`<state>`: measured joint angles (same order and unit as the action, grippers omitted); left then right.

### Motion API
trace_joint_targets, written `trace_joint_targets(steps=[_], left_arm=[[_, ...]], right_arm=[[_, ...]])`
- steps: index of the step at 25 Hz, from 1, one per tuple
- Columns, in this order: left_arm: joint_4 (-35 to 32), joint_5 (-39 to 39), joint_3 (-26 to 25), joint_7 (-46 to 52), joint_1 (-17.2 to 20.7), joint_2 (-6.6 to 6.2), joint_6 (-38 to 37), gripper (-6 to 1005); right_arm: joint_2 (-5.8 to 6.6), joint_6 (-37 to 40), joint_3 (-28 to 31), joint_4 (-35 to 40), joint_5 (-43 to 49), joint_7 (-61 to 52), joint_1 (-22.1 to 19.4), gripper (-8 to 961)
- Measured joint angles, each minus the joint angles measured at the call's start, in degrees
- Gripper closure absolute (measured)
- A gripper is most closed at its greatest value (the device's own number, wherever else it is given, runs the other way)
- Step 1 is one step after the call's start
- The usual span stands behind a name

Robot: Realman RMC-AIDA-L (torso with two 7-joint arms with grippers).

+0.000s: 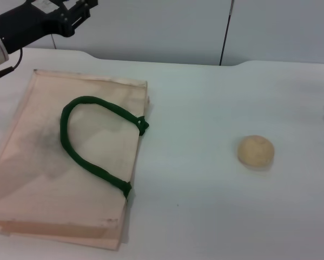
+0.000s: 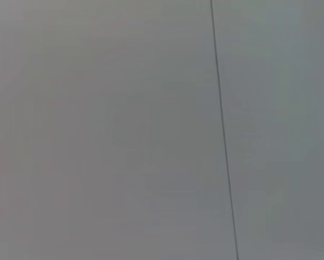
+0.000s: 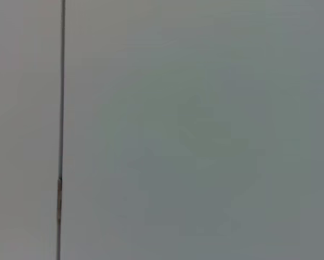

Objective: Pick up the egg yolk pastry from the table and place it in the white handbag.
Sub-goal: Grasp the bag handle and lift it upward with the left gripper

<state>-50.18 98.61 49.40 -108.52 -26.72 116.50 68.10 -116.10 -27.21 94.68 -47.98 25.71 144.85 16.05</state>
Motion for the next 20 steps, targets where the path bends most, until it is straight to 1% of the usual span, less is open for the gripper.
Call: trace_joint_targets(steps=[4,7,13,20], left_arm=[[-1.03,0.0,0.0,1.02,0.94,0.02,0.15,650],[-3.64,-0.74,0.0,4.31,2.22,0.1,0.14,669],[-13.93,-8.87,0.54,17.22,4.63,0.49,-0.63,668],[-26.96,-22.65,1.17,36.98,6.09,0.32,-0.72,663]], right_arm=[[0.0,-0.01,-0.03,0.1,-0.02,0.0,0.02,378],[0.0,-0.04,-0.12,0.17,-0.04,-0.04,0.03,378],[-0.01,0.27,-0.84,0.28,-0.1,-0.09,0.1,378],[0.0,0.32,-1.27,0.28,-0.13,-0.22,0.45,378]])
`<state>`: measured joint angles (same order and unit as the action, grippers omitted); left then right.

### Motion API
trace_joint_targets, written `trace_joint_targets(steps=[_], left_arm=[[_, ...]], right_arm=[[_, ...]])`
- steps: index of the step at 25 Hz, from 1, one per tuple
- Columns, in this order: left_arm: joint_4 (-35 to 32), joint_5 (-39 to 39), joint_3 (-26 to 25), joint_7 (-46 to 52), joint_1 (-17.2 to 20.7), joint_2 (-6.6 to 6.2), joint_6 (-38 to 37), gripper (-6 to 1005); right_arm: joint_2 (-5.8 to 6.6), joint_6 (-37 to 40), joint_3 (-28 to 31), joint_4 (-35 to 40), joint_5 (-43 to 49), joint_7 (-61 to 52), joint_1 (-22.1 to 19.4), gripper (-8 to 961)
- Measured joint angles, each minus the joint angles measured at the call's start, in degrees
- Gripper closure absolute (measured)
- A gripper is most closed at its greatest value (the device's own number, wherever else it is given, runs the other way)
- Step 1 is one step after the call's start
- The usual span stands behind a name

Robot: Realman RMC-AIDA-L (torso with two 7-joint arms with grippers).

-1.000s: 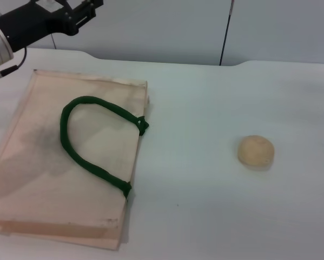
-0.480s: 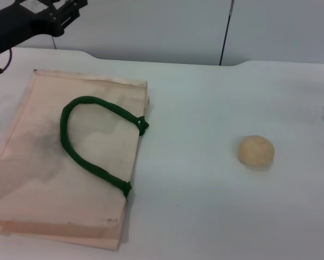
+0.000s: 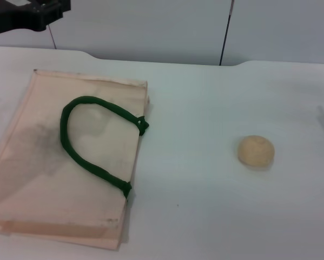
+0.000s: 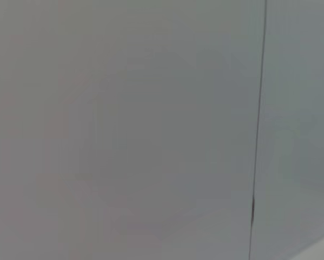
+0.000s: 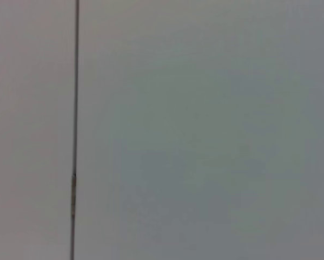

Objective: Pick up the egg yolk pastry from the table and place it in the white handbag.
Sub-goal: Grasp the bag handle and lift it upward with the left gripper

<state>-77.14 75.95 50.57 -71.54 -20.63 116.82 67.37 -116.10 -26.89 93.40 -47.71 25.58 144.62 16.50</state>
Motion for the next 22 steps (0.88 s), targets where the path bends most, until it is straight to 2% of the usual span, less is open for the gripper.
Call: trace_joint_targets(steps=[5,12,18,22], left_arm=[[-7.49,-11.7,0.27,9.95,-1.34,-0.26,4.8,662],[-9.05,-24.93,0.0,18.99,-6.29,-0.38,10.41,661],[-9.06,-28.86,-1.21,26.37,-8.09,-0.45,13.47,653],[-9.07,-32.18,-2.33,29.97,-9.93,-0.71,17.09,574]], right_arm=[[0.08,0.0,-0.3,0.57,0.24,-0.47,0.42,378],[0.09,0.0,-0.54,0.69,0.51,-0.49,0.66,378],[0.09,0.06,-0.99,0.69,0.53,-0.48,0.81,378],[0.09,0.08,-1.03,0.69,0.53,-0.49,0.85,378]])
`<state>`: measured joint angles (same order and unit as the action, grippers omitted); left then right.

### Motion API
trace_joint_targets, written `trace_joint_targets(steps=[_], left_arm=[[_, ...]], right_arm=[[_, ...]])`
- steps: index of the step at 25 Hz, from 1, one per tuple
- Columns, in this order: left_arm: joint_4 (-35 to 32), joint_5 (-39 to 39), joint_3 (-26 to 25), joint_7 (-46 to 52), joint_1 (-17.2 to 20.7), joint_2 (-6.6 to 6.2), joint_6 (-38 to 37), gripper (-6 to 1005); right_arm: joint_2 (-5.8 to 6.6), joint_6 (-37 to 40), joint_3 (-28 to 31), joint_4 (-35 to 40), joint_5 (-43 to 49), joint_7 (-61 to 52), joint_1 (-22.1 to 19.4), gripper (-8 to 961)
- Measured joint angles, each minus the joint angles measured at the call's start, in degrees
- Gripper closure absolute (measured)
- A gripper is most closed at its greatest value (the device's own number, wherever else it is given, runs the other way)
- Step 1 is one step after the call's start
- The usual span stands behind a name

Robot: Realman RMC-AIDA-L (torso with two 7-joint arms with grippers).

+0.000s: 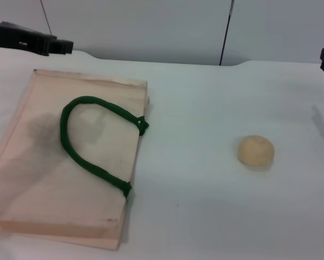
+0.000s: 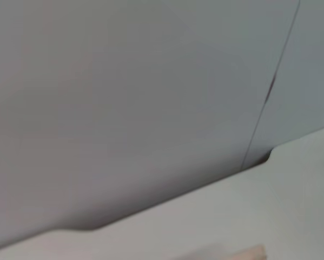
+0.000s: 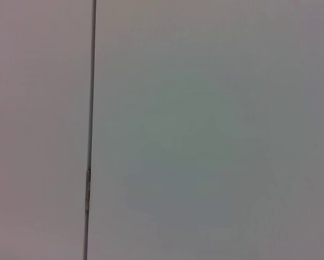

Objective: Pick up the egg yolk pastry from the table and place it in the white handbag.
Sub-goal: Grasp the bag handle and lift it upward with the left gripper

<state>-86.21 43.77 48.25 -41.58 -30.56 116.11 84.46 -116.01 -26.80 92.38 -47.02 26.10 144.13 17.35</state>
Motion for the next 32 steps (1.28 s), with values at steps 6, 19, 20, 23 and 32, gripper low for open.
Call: trace_joint_targets(steps=[6,19,20,23,32], left_arm=[[0.58,-8.65,-1.76,3.5,-3.42,-0.15,4.92,547],[9.23,-18.81,-1.26,3.25,-8.63,-1.36,7.68,525],[9.88,-18.96,-1.21,3.09,-8.71,-1.37,7.32,525],[11.65,-19.65,-1.16,2.76,-8.97,-1.35,6.22,524],[16.72,-22.54,-1.12,2.34,-10.46,-0.93,2.0,521]], right_arm=[[0.0,0.0,-0.09,-0.15,-0.03,0.0,0.07,378],[0.0,-0.05,-0.76,-0.53,-0.42,-0.01,0.06,379],[-0.01,-0.09,-0.77,-0.57,-0.42,-0.02,0.08,379],[-0.08,-0.29,-0.81,-0.59,-0.44,-0.04,0.09,379],[-0.09,-0.63,-1.17,-1.09,-0.04,-1.35,0.05,379]])
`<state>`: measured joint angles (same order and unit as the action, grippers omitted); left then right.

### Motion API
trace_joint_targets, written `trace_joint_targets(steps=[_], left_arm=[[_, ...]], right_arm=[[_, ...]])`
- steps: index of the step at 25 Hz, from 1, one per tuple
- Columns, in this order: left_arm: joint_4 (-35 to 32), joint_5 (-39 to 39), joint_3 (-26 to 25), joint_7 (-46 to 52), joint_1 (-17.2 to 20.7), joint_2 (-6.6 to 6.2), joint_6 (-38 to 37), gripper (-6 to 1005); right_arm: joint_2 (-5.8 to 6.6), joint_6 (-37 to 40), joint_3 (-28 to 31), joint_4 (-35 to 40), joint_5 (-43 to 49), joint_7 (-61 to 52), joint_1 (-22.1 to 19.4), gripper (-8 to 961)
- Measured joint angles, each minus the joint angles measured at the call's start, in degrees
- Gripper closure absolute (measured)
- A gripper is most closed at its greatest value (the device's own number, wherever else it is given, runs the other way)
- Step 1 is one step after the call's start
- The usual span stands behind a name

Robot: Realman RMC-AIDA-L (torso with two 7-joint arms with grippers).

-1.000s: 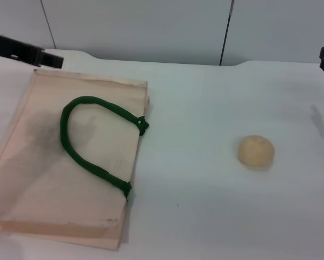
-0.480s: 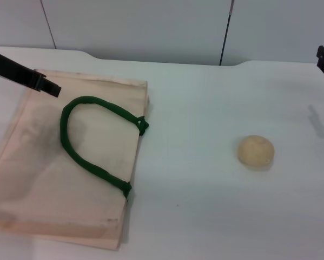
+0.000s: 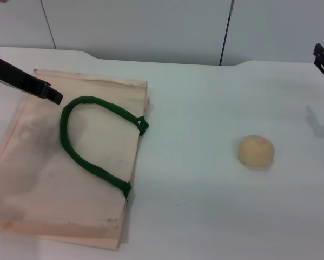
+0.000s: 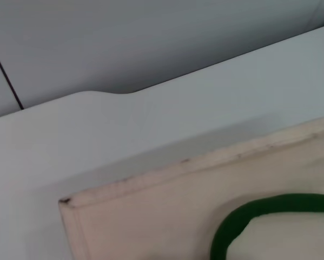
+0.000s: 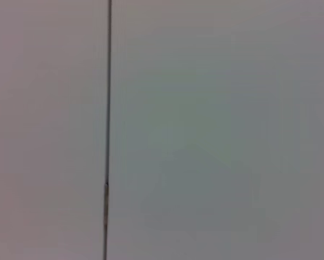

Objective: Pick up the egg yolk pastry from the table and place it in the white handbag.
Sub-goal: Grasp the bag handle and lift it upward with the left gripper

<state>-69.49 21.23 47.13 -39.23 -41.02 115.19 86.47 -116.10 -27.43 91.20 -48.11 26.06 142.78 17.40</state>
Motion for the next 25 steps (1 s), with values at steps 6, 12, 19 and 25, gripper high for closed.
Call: trace_joint_targets(steps=[6,12,19,25], left_arm=[[4.47,-1.09,0.05,-0.66,-1.73,0.34,-3.26,521],[7.46,-1.59,0.08,-1.66,-2.72,0.89,-5.44,521],[10.99,-1.67,0.07,-2.4,-2.83,1.06,-8.27,522],[12.28,-2.17,0.07,-2.46,-2.43,1.05,-10.19,522]], right_arm=[[0.0,0.28,-0.45,-1.02,0.04,-0.03,-0.32,379],[0.0,0.09,-1.03,-1.45,-0.01,-0.05,-0.39,379],[0.0,0.07,-1.04,-1.58,0.05,-0.06,-0.53,379],[0.0,0.02,-1.1,-1.58,0.04,-0.06,-0.59,379]])
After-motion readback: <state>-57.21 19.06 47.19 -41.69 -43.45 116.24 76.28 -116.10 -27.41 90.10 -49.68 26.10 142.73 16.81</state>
